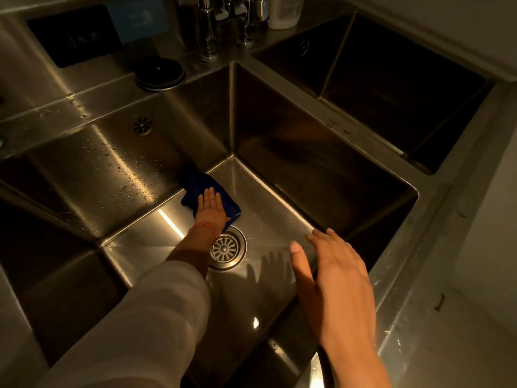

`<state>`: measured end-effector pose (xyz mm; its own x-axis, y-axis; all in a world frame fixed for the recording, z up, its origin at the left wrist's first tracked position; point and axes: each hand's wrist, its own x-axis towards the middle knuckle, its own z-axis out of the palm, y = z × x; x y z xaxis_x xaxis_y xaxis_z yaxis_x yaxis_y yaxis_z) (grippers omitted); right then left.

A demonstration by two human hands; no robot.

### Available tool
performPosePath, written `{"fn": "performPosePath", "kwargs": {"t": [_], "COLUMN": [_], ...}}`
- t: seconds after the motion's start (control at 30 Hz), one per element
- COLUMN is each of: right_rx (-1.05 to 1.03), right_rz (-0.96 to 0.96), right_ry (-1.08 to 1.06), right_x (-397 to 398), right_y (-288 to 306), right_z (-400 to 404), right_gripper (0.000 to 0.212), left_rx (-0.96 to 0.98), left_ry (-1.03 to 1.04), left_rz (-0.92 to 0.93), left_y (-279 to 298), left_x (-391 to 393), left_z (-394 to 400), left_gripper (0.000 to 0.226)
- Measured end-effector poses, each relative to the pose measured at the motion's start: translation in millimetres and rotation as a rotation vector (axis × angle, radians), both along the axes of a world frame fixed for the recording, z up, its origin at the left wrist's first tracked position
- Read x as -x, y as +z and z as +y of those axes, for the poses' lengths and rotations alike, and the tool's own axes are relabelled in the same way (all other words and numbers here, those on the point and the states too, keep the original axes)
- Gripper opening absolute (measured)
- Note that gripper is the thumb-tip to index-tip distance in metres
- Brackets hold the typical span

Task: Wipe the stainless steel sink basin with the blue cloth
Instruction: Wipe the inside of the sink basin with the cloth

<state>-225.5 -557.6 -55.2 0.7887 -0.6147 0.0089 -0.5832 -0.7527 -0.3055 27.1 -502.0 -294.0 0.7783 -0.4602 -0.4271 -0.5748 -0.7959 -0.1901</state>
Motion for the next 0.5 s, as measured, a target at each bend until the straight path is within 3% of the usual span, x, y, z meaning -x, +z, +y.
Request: {"fn": "performPosePath", "kwargs": {"t": [0.5], "right_rx": [-0.009], "right_rz": [-0.014], "right_ry": [0.015], "right_x": [2], "right_y": [2], "right_z": [0], "right_gripper": [0.068], "left_rx": [-0.029], "left_ry": [0.089], "left_rz": [0.044], "left_y": [9], "left_x": [17], "left_z": [49], "left_gripper": [0.074]}}
